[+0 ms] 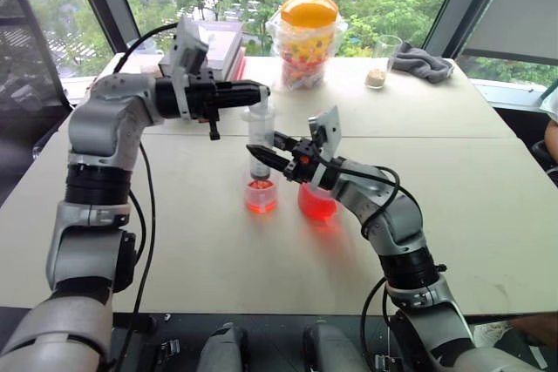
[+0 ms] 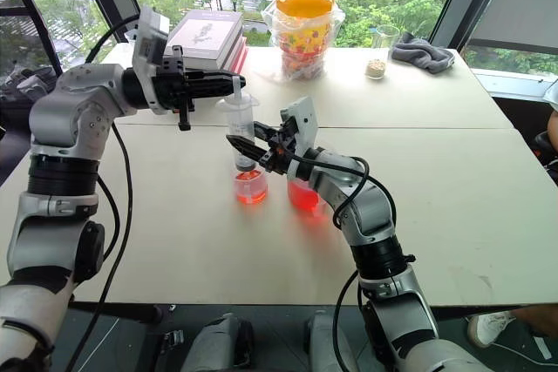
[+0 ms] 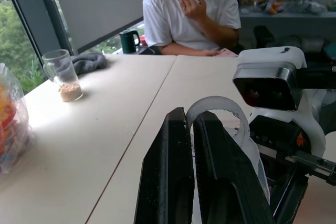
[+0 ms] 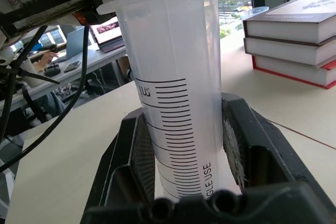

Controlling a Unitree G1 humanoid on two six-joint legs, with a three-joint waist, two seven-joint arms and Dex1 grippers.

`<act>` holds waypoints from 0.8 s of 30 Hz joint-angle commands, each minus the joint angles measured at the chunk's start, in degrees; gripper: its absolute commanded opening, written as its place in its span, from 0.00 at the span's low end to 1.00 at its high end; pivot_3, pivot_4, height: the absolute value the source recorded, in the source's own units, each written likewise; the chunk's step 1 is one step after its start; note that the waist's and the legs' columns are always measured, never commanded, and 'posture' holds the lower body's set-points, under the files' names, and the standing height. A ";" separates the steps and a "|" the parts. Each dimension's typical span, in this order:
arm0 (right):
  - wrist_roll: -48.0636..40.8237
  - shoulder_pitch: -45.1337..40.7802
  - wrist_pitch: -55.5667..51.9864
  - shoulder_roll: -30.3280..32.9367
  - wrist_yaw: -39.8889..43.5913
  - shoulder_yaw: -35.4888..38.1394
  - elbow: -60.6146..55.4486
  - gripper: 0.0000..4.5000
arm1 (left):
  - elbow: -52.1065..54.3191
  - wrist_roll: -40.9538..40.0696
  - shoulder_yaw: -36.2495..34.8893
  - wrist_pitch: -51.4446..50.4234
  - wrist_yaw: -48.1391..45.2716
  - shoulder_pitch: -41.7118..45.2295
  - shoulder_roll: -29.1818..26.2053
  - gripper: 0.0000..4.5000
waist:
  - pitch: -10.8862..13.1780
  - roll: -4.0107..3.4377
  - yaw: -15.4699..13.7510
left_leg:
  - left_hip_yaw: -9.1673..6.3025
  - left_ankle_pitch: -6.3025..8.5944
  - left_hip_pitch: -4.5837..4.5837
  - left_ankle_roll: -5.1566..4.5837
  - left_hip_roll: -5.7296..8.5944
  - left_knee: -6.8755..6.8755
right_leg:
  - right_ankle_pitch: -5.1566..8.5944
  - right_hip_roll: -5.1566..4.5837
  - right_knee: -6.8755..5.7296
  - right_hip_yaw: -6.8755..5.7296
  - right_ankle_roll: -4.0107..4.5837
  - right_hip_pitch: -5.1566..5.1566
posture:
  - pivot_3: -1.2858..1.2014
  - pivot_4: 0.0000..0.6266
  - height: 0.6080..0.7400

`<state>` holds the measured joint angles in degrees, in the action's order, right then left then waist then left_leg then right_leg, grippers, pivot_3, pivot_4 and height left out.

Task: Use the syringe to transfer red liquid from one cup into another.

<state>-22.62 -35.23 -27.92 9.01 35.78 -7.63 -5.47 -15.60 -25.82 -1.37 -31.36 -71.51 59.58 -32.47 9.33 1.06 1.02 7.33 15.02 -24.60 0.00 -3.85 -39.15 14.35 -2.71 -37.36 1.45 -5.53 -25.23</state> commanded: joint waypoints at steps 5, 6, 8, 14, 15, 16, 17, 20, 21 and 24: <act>-0.17 -2.07 3.76 -0.10 0.81 1.24 -0.92 0.33 | -1.22 -1.77 -2.64 -2.58 0.71 1.86 -3.79 0.68 | 0.00 0.00 0.22 | 0.00 0.00 0.00 0.00 -0.01 0.04 | 0.00 0.02 -0.01 0.00 0.00 -0.04 | 0.52 0.24 1.00; -0.08 -2.01 3.96 -0.09 0.94 1.13 -0.65 0.33 | -1.20 -2.20 -3.22 -3.03 1.32 2.00 -4.13 0.80 | 0.00 0.00 0.19 | 0.00 0.00 0.00 0.00 -0.02 0.04 | 0.00 0.02 -0.01 0.00 0.00 -0.04 | 0.52 0.24 1.00; 0.24 -1.81 4.47 -0.02 1.15 0.90 -0.17 0.33 | -0.08 -3.38 -4.23 -4.29 1.74 1.55 -4.87 0.99 | 0.00 0.00 0.12 | 0.00 0.00 0.00 0.00 -0.01 0.04 | 0.00 0.01 -0.01 0.00 0.00 -0.03 | 0.52 0.24 1.00; -0.02 -1.97 4.35 0.02 1.03 1.22 -0.02 0.33 | 4.68 -4.24 -5.27 -4.95 1.74 -3.12 -7.76 0.99 | 0.00 0.00 0.11 | 0.02 0.00 0.00 0.00 -0.02 0.03 | 0.00 -0.01 0.00 0.00 0.00 -0.02 | 0.52 0.24 1.00; -0.36 -2.33 3.80 0.06 0.79 1.58 -0.30 0.33 | 5.31 -4.36 -5.29 -4.89 1.75 -3.96 -8.01 0.99 | 0.00 0.00 0.10 | 0.02 0.00 0.00 0.00 -0.02 0.04 | 0.00 -0.01 0.00 0.00 0.00 -0.03 | 0.52 0.24 1.00; -0.86 -2.83 3.04 0.05 0.39 2.06 -0.74 0.33 | 5.81 -4.52 -5.31 -4.85 1.71 -4.65 -8.14 0.99 | 0.00 0.00 0.10 | 0.02 0.00 0.00 0.00 -0.02 0.03 | 0.00 -0.01 -0.01 0.00 0.00 -0.03 | 0.52 0.24 1.00; -2.19 -3.72 1.28 -0.19 -0.60 3.12 -1.74 0.33 | 6.23 -4.80 -5.40 -4.78 1.60 -5.37 -8.09 0.99 | 0.00 0.00 0.10 | 0.02 0.00 0.00 0.00 -0.02 0.03 | 0.00 -0.01 -0.01 0.00 0.00 -0.03 | 0.52 0.24 1.00; -6.37 -6.87 -5.52 0.03 -4.06 6.63 -4.98 0.33 | 6.26 -5.70 -5.74 -5.20 2.07 -6.94 -7.35 0.99 | 0.01 0.01 0.01 | 0.03 0.00 0.00 0.01 -0.01 0.02 | 0.00 -0.03 -0.01 0.00 0.01 -0.03 | 0.52 0.24 1.00; -8.11 -8.49 -8.55 0.77 -5.54 8.39 -6.18 0.33 | 6.39 -5.36 -5.23 -4.63 2.17 -7.73 -7.15 0.99 | 0.01 0.01 -0.01 | 0.03 0.00 -0.01 0.01 -0.02 0.02 | 0.00 -0.04 -0.01 0.00 0.01 -0.03 | 0.52 0.24 1.00; -15.16 -14.32 -19.85 3.53 -11.03 14.99 -8.82 0.33 | 7.00 -5.87 -4.71 -4.86 2.40 -8.99 -6.32 0.99 | 0.01 0.01 -0.12 | 0.03 0.00 -0.01 0.01 -0.02 0.03 | 0.00 -0.05 -0.01 0.00 0.01 -0.04 | 0.52 0.24 1.00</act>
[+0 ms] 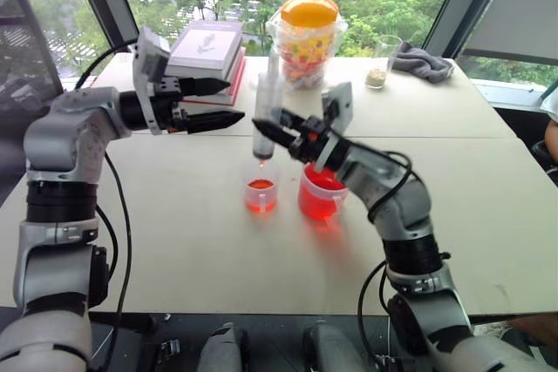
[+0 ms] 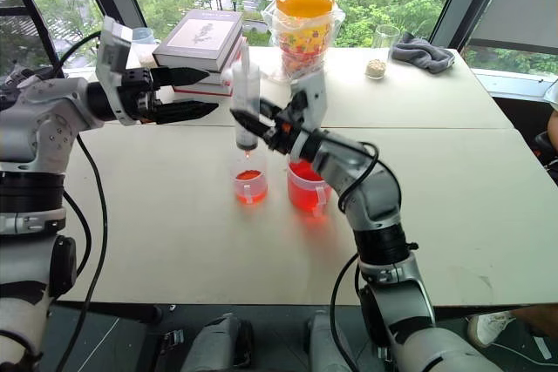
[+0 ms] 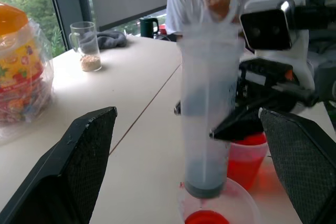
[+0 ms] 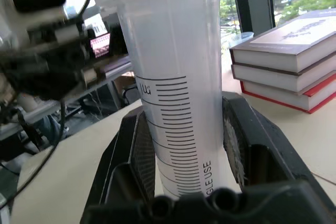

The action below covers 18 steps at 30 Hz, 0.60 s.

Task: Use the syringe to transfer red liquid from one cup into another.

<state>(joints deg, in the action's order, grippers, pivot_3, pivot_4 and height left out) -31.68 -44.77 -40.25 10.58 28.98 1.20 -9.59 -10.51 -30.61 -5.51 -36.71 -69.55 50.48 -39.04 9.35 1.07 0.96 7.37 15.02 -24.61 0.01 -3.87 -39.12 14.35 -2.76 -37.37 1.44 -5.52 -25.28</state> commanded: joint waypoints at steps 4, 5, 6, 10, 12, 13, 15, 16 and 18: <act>-12.68 -16.16 -26.04 8.17 -14.42 16.42 -1.18 0.33 | 2.83 -1.02 0.58 0.73 0.12 -1.42 1.60 0.99 | 0.01 -0.01 -0.09 | 0.02 0.00 -0.02 0.00 0.00 0.01 | 0.00 -0.04 0.01 0.00 0.02 -0.02 | 0.52 0.24 1.00; -13.50 -18.12 -29.78 9.64 -15.98 18.11 -0.02 0.33 | 3.13 -1.05 0.79 0.75 0.06 -1.74 1.91 0.99 | 0.01 -0.02 -0.14 | 0.04 0.00 -0.02 0.00 0.01 0.01 | 0.00 -0.06 0.01 0.00 0.02 -0.03 | 0.52 0.24 1.00; -13.23 -20.55 -35.45 13.51 -16.28 19.02 2.41 0.33 | 3.35 -1.71 0.76 0.15 0.13 -2.11 2.68 0.99 | 0.00 0.00 -0.14 | 0.05 0.00 -0.02 0.00 0.02 0.04 | 0.01 -0.10 0.02 0.00 0.03 -0.04 | 0.52 0.24 1.00; -10.37 -26.53 -50.14 27.11 -14.08 17.38 13.52 0.33 | 4.55 -2.93 1.61 -0.55 -0.59 -3.78 4.65 0.99 | 0.00 0.00 -0.22 | 0.08 0.05 -0.05 -0.08 0.05 0.09 | 0.10 -0.15 0.17 0.00 0.21 -0.02 | 0.52 0.24 1.00; -10.44 -26.20 -51.98 34.89 -11.17 8.77 16.80 0.33 | 4.97 -3.29 1.67 -0.38 -0.54 -4.18 5.19 0.99 | 0.00 0.00 -0.07 | 0.10 0.09 -0.10 -0.15 0.07 0.11 | 0.12 -0.18 0.29 0.01 0.23 -0.05 | 0.52 0.24 1.00; -9.98 -25.97 -52.17 37.39 -9.59 6.20 18.00 0.33 | 5.20 -3.56 1.73 -0.52 -0.51 -4.39 5.40 0.99 | 0.00 -0.01 0.05 | 0.13 0.11 -0.13 -0.19 0.08 0.14 | 0.12 -0.20 0.33 0.04 0.23 -0.09 | 0.52 0.24 1.00; -9.29 -26.03 -52.25 40.67 -7.48 2.47 21.22 0.33 | 5.76 -3.97 1.93 -0.67 -0.32 -4.89 5.63 0.99 | 0.00 -0.02 0.66 | 0.16 0.14 -0.16 -0.23 0.07 0.16 | 0.11 -0.18 0.35 0.09 0.22 -0.15 | 0.52 0.24 1.00; -9.24 -25.56 -52.25 41.98 -6.61 0.68 23.31 0.33 | 6.18 -3.88 2.20 -0.48 -0.27 -5.35 5.68 0.99 | 0.00 -0.02 0.99 | 0.15 0.14 -0.16 -0.23 0.07 0.17 | 0.10 -0.17 0.34 0.13 0.20 -0.18 | 0.52 0.24 1.00; -10.72 -23.89 -52.25 44.13 -4.66 -3.07 26.98 0.33 | 6.98 -3.65 2.52 -0.19 -0.17 -6.23 5.78 0.99 | 0.00 -0.02 1.30 | 0.12 0.14 -0.17 -0.23 0.06 0.17 | 0.07 -0.12 0.32 0.11 0.14 -0.17 | 0.52 0.24 1.00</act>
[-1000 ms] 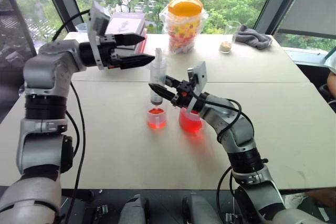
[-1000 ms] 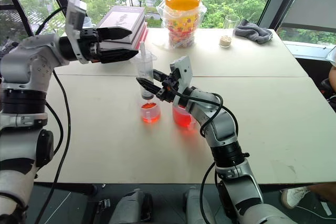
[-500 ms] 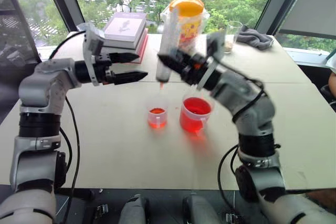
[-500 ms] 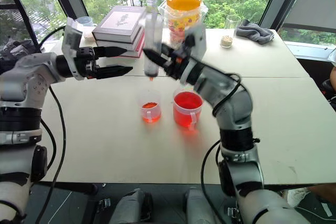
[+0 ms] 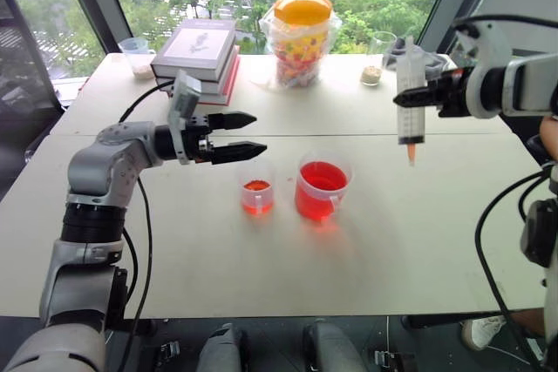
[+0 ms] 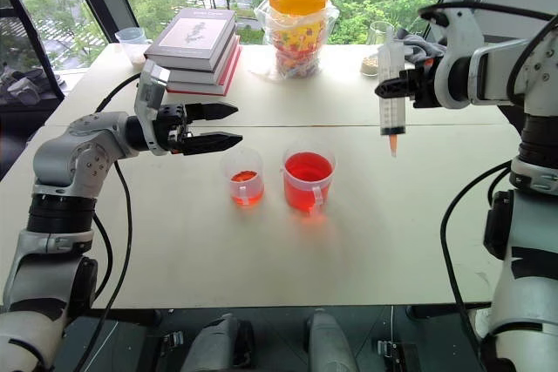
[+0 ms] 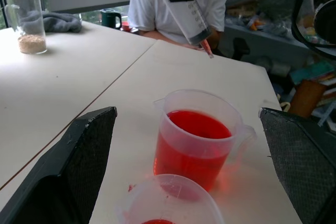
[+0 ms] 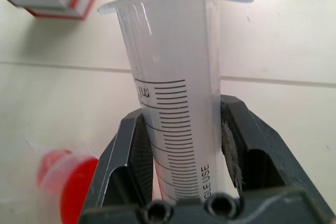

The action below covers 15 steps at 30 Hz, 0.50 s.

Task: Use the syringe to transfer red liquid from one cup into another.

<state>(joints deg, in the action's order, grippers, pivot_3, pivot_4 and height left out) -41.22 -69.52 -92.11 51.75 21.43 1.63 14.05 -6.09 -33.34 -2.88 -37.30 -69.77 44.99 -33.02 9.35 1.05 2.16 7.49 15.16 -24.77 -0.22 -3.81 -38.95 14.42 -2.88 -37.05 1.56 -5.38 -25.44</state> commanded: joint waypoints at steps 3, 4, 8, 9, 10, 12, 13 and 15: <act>0.71 5.39 -0.39 2.75 3.86 -5.82 3.98 0.33 | 4.08 -1.16 -0.09 0.01 0.44 -1.63 -0.27 0.99 | 0.00 0.00 0.29 | 0.01 0.00 0.00 0.00 0.00 -0.01 | -0.01 -0.01 0.01 0.00 -0.01 0.02 | 0.52 0.24 1.00; 1.33 6.78 -0.39 2.11 3.84 -6.15 4.58 0.33 | 4.51 -1.22 -0.09 -0.10 0.59 -1.85 -0.28 0.99 | 0.00 0.00 0.33 | 0.02 0.00 0.00 0.00 0.00 -0.01 | -0.02 -0.02 0.00 0.02 -0.03 0.01 | 0.52 0.24 1.00; 4.02 10.77 -0.31 -0.38 3.55 -7.31 6.02 0.33 | 5.76 -1.23 0.08 -0.36 1.31 -2.48 -0.19 0.99 | 0.00 0.00 0.24 | 0.02 -0.01 -0.01 0.00 0.00 -0.07 | -0.06 -0.01 -0.03 0.02 -0.12 0.00 | 0.52 0.24 1.00; 5.02 11.45 0.06 -1.17 3.37 -7.44 6.66 0.33 | 6.28 -1.19 0.25 -0.43 1.53 -2.74 -0.24 0.99 | 0.00 0.00 0.25 | 0.02 -0.01 -0.01 0.01 0.00 -0.07 | -0.06 -0.01 -0.03 0.02 -0.12 0.00 | 0.52 0.24 1.00; 5.87 11.91 0.43 -1.85 3.40 -7.51 7.30 0.33 | 6.76 -1.16 0.38 -0.50 1.72 -2.98 -0.29 0.99 | 0.00 0.00 0.25 | 0.02 -0.01 -0.01 0.01 0.00 -0.07 | -0.06 -0.01 -0.04 0.02 -0.12 0.01 | 0.52 0.24 1.00; 7.31 12.65 1.28 -3.08 3.68 -7.41 8.61 0.33 | 7.58 -1.17 0.54 -0.69 2.10 -3.38 -0.35 0.99 | 0.00 0.00 0.24 | 0.02 -0.01 -0.01 0.01 0.00 -0.08 | -0.07 0.00 -0.03 0.02 -0.13 0.02 | 0.52 0.24 1.00; 7.99 12.93 1.64 -3.81 3.74 -7.09 9.43 0.33 | 7.95 -1.13 0.56 -0.81 2.36 -3.55 -0.39 0.99 | 0.00 0.00 0.23 | 0.01 -0.01 -0.01 0.01 0.00 -0.08 | -0.07 0.01 -0.03 0.01 -0.13 0.02 | 0.52 0.24 1.00; 9.33 13.96 2.71 -4.99 4.22 -7.38 10.30 0.33 | 8.96 -1.06 0.48 -1.26 2.92 -4.18 -0.84 0.99 | 0.00 0.00 0.21 | 0.01 -0.01 -0.01 0.01 0.00 -0.08 | -0.07 0.01 -0.04 0.01 -0.13 0.02 | 0.52 0.24 1.00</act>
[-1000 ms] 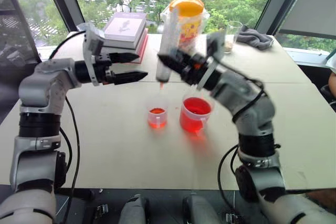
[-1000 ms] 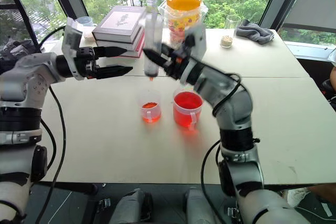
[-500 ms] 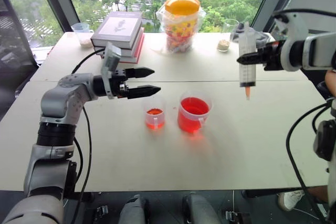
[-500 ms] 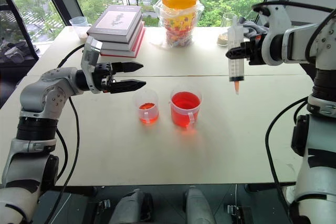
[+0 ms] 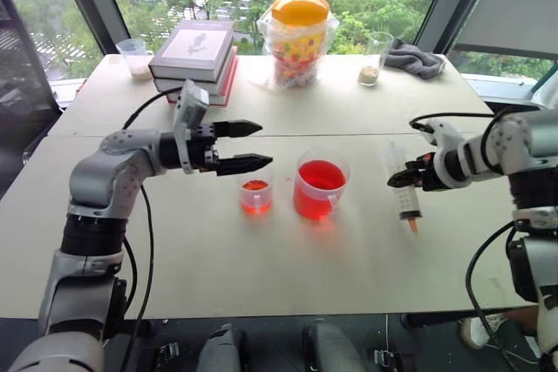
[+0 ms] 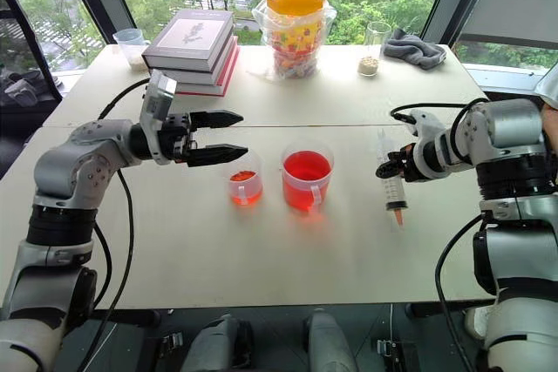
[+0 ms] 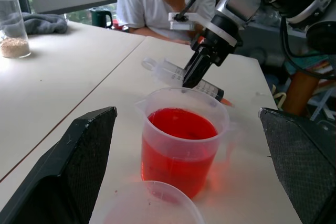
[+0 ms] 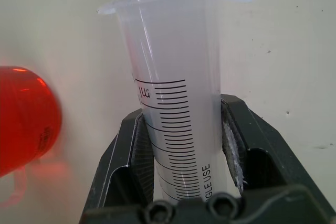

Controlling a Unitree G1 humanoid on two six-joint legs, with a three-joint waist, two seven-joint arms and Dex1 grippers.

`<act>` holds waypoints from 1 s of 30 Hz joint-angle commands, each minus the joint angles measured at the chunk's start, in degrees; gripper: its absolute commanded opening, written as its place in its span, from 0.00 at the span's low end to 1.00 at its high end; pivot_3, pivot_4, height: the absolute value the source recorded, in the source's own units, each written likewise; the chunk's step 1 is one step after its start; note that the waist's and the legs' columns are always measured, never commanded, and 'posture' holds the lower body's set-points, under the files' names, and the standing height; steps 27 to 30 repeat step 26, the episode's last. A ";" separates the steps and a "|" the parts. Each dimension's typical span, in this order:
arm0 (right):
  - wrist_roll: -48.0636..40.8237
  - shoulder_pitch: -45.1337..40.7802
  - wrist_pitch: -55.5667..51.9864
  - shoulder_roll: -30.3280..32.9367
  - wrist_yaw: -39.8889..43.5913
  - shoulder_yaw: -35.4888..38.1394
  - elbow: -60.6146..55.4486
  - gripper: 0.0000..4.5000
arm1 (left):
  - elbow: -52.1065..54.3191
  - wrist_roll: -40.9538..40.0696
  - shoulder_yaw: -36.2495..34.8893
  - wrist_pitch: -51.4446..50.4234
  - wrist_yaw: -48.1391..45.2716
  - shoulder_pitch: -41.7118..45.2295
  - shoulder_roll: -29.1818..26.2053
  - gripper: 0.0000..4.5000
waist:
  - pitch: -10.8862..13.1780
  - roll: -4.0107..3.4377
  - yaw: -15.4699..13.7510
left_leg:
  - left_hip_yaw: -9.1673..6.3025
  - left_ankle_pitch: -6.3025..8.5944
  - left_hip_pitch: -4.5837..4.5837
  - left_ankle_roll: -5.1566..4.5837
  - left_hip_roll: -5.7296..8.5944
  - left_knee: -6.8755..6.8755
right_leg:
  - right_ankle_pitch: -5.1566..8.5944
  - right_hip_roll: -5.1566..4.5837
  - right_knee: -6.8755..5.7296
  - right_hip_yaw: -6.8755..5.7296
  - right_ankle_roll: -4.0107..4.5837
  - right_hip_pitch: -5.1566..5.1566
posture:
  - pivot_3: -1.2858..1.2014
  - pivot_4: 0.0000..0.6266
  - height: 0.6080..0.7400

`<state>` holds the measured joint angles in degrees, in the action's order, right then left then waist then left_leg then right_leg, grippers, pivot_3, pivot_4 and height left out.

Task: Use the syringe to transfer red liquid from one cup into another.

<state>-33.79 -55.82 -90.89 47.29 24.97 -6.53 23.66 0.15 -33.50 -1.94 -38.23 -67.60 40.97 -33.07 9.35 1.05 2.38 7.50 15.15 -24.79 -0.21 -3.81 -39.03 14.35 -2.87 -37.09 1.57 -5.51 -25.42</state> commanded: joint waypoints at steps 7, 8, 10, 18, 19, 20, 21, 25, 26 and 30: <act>3.91 1.01 1.85 -2.70 2.53 2.16 0.33 0.74 | 5.04 -2.03 -0.81 -1.86 1.77 -1.57 -2.33 1.00 | 0.00 0.00 -0.01 | -0.02 0.00 0.00 0.00 0.00 -0.02 | 0.00 0.02 0.01 -0.01 0.00 0.02 | 0.52 0.24 1.00; 3.95 1.01 1.56 -2.66 2.74 2.56 -0.32 0.83 | 5.27 -2.36 -0.93 -2.19 2.00 -1.68 -2.53 1.00 | 0.00 0.00 -0.01 | -0.02 0.00 0.00 0.00 0.00 -0.02 | 0.00 0.02 0.00 -0.01 -0.01 0.02 | 0.52 0.24 1.00; 3.89 0.97 0.53 -2.26 2.95 3.93 -1.62 0.99 | 5.71 -3.05 -1.28 -2.94 2.40 -1.84 -2.79 1.00 | 0.00 0.00 -0.01 | -0.03 0.00 0.00 0.01 0.00 -0.02 | 0.00 0.02 -0.01 -0.01 -0.01 0.01 | 0.52 0.24 1.00; -4.20 5.07 -1.61 5.23 3.29 11.47 -21.48 0.99 | 6.96 -4.85 -1.97 -3.84 2.88 -2.70 -4.20 1.00 | 0.00 0.00 -0.40 | -0.02 0.00 -0.01 0.01 -0.01 0.01 | 0.00 0.01 0.02 -0.02 0.00 0.01 | 0.52 0.24 1.00; -5.16 6.42 -1.61 6.62 3.87 12.61 -26.51 0.99 | 6.98 -5.08 -2.12 -4.11 2.97 -2.70 -4.46 1.00 | 0.00 0.00 -0.41 | -0.02 0.00 -0.01 0.01 -0.01 0.01 | 0.00 0.01 0.01 -0.02 0.00 0.01 | 0.52 0.24 1.00; -6.67 7.57 -1.61 7.61 4.22 13.97 -30.20 0.99 | 6.96 -5.26 -2.26 -4.32 3.02 -2.67 -4.72 1.00 | 0.00 0.00 -0.45 | -0.03 0.00 -0.01 0.01 -0.01 0.02 | 0.01 0.01 0.02 -0.02 0.00 0.00 | 0.52 0.24 1.00; -8.38 8.78 -1.61 8.34 5.12 15.93 -34.28 0.99 | 7.04 -5.46 -2.40 -4.59 2.96 -2.76 -5.24 1.00 | 0.00 0.00 -0.46 | -0.04 0.00 -0.01 0.01 -0.01 0.02 | 0.01 0.01 0.02 -0.02 -0.01 0.00 | 0.52 0.24 1.00; -16.99 11.93 -1.61 8.12 8.83 25.79 -45.01 0.99 | 8.94 -6.83 -3.32 -6.28 2.86 -4.10 -7.63 1.00 | 0.00 0.00 -0.05 | -0.12 0.00 0.01 0.01 -0.03 0.02 | 0.01 0.02 0.01 -0.03 0.00 0.01 | 0.52 0.24 1.00; -18.84 12.91 -1.61 7.66 9.39 28.02 -47.17 0.99 | 9.36 -7.21 -3.70 -6.71 3.13 -4.47 -7.95 1.00 | 0.00 0.00 -0.05 | -0.14 0.00 0.01 0.01 -0.03 0.02 | 0.01 0.01 0.01 -0.03 0.00 0.01 | 0.52 0.24 1.00; -18.84 12.91 -1.61 7.66 9.39 28.02 -47.17 0.99 | 9.36 -7.21 -3.70 -6.71 3.13 -4.47 -7.95 1.00 | 0.00 0.00 -0.05 | -0.14 0.00 0.01 0.01 -0.03 0.02 | 0.01 0.01 0.01 -0.03 0.00 0.01 | 0.52 0.24 1.00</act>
